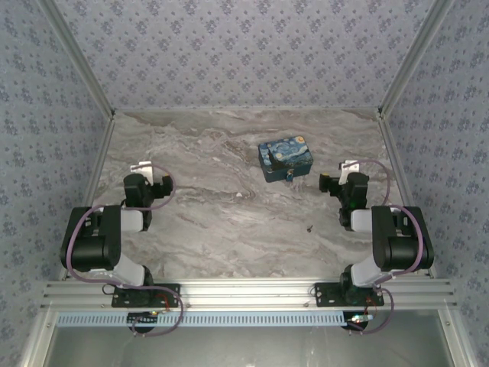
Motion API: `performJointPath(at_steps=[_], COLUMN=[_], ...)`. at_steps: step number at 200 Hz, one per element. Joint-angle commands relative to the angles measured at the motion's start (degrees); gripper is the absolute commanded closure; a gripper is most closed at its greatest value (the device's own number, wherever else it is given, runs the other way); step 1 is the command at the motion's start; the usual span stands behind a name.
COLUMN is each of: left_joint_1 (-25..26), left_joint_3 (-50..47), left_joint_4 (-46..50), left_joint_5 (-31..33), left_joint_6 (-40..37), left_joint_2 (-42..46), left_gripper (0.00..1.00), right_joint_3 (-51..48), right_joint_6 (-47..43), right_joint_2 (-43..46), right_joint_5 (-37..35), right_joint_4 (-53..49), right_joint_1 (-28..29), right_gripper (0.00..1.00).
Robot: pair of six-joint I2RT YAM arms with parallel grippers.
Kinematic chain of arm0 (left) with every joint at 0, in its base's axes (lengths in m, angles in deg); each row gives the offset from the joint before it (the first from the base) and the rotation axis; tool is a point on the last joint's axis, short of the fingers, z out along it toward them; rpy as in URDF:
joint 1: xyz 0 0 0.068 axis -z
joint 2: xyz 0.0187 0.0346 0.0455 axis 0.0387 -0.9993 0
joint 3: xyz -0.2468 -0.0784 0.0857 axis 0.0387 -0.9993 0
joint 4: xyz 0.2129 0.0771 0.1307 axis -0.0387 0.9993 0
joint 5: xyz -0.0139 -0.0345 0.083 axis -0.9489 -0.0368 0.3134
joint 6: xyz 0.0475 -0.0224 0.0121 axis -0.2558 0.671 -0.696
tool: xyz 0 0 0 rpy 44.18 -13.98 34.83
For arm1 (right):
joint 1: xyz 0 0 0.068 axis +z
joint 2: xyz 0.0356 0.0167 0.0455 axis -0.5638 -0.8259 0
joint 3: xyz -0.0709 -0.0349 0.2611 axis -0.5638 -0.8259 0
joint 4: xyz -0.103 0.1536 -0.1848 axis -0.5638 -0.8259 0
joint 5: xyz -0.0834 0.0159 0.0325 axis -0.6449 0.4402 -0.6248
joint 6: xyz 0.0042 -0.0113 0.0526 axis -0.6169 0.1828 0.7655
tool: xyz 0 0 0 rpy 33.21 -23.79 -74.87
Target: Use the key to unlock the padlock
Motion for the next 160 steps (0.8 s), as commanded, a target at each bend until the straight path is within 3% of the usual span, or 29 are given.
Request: performJointPath(at_steps=[1,22,40,81,109,160], left_joint_1=[0.02,1.1,2.4,2.74,5.53,17.63], left_joint_3=[1.92,3.89,4.56,16.42,16.14,12.04], left_joint_4=[3.09,11.61,12.46,33.58,34.9,31.06], left_joint_5=[2.13,5.05,7.35,0.0,-6.86,-9.8], left_joint_6=[1.31,1.11,3.21,15.12,21.6,32.32], left_joint_2=[4.04,11.05,15.61,21.07,24.5,24.65], left_gripper=[0.01,0.01,0.01,0.01,0.0,0.01], right_joint_3=[2.35,5.74,7.82,12.72,13.39,12.38], right_joint_6=[0.87,0.86,2.22,9.47,16.78,24.79], right_joint_2=[1.92,7.05,11.53,21.87,29.42,39.3], right_joint_5=[2.1,2.38,1.26,1.81,3.69,8.87], right_joint_4=[-4.05,-13.91,-20.61,-39.59,-51.81,-73.76], right_joint_1=[-0.62,-0.7,-0.44,0.42,1.88,7.38], right_gripper=[0.0,0.0,0.0,0.0,0.01,0.12])
